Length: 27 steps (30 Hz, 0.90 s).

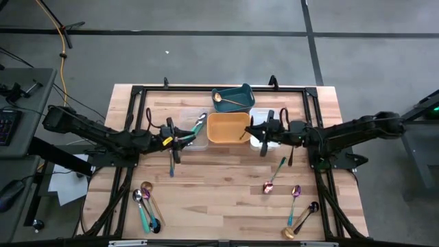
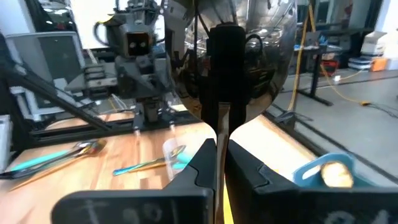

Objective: Sort silverware by color (type)
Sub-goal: Put the silver spoon in the orange bin

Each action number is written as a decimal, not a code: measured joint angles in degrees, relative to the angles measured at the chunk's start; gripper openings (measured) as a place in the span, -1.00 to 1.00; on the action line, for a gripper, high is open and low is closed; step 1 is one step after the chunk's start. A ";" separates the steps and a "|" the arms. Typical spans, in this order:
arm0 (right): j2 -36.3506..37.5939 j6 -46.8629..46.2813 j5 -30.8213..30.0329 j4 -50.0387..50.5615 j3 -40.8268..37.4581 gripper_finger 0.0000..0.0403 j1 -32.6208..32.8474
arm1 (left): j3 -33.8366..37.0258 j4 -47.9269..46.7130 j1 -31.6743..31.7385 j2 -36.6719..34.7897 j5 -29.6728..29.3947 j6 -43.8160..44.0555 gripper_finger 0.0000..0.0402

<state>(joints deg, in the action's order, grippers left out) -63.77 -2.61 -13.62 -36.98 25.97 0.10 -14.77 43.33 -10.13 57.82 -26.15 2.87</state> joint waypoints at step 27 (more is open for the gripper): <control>-45.11 14.68 7.85 72.11 56.07 -0.97 -9.46 | -0.06 0.15 -0.04 0.02 0.00 -0.53 -0.56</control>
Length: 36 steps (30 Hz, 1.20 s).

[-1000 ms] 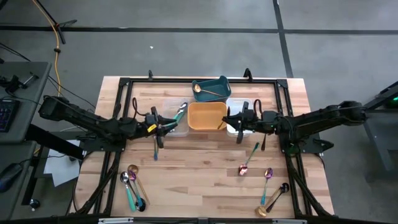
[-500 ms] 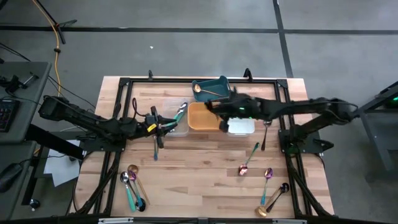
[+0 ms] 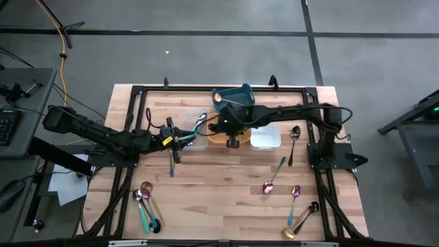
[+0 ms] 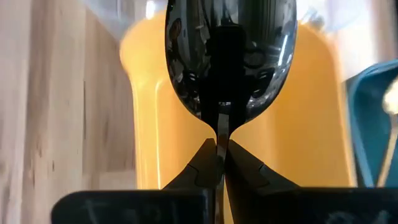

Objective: Sort silverware by color (type)
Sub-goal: Put the silver spoon in the orange bin, then put the distorted-color spoon into the white bin

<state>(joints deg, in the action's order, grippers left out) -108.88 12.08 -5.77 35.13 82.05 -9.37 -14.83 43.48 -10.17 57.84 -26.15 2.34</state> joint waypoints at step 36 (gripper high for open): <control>10.60 -7.25 5.95 7.86 -1.28 -0.58 -2.43 | -0.04 -2.56 -0.60 0.00 0.63 4.16 -0.56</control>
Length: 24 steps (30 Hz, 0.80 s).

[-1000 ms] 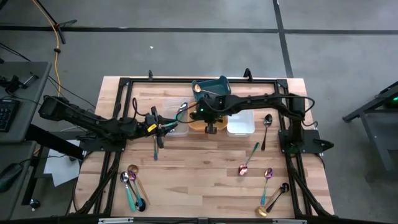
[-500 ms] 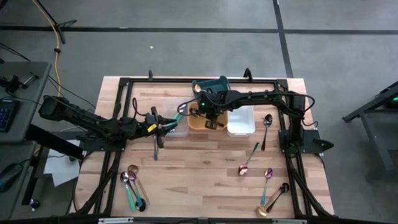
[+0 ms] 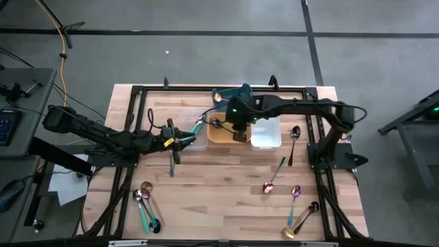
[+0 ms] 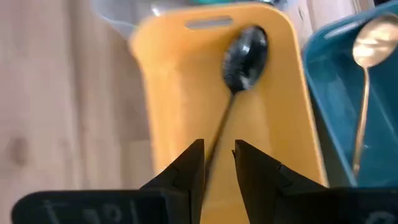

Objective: Sort silverware by color (type)
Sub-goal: Put the distorted-color spoon into the white bin

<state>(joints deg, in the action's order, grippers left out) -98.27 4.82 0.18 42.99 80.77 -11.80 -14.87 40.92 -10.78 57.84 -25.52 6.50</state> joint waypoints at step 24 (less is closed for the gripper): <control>32.15 -22.04 -4.66 -48.18 -40.38 -0.58 18.65 | 0.00 1.10 0.09 -0.70 2.78 -0.93 -0.56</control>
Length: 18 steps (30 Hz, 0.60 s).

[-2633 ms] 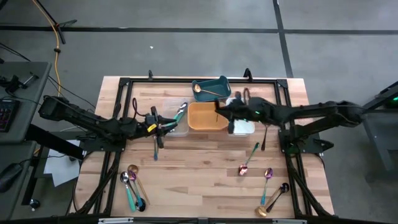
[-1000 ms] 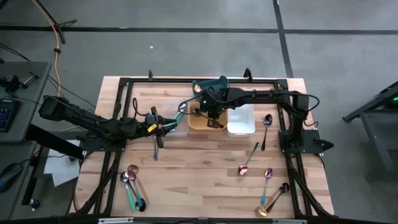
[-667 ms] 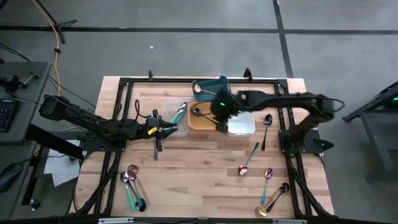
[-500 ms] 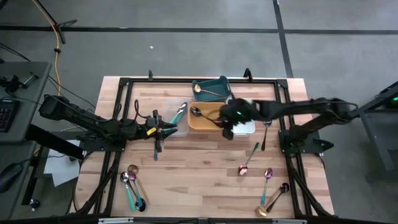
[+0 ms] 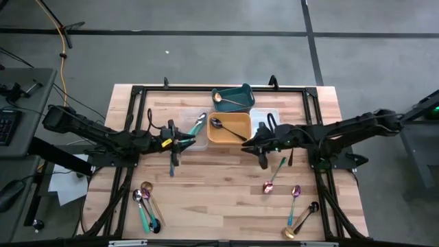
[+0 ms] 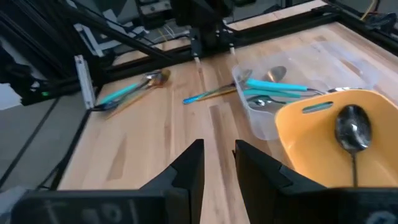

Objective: Sort silverware by color (type)
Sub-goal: Put the distorted-color spoon into the white bin

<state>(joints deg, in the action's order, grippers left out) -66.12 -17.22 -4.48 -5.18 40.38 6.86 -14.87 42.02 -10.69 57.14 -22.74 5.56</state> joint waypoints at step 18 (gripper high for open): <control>-9.10 -10.96 -2.13 32.93 10.22 -0.58 21.16 | 0.00 -0.32 0.32 0.00 -0.31 -4.72 -0.56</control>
<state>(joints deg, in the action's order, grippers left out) -75.22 -28.17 -6.61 27.75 50.61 28.02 -14.87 41.71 -10.37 57.14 -23.05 0.84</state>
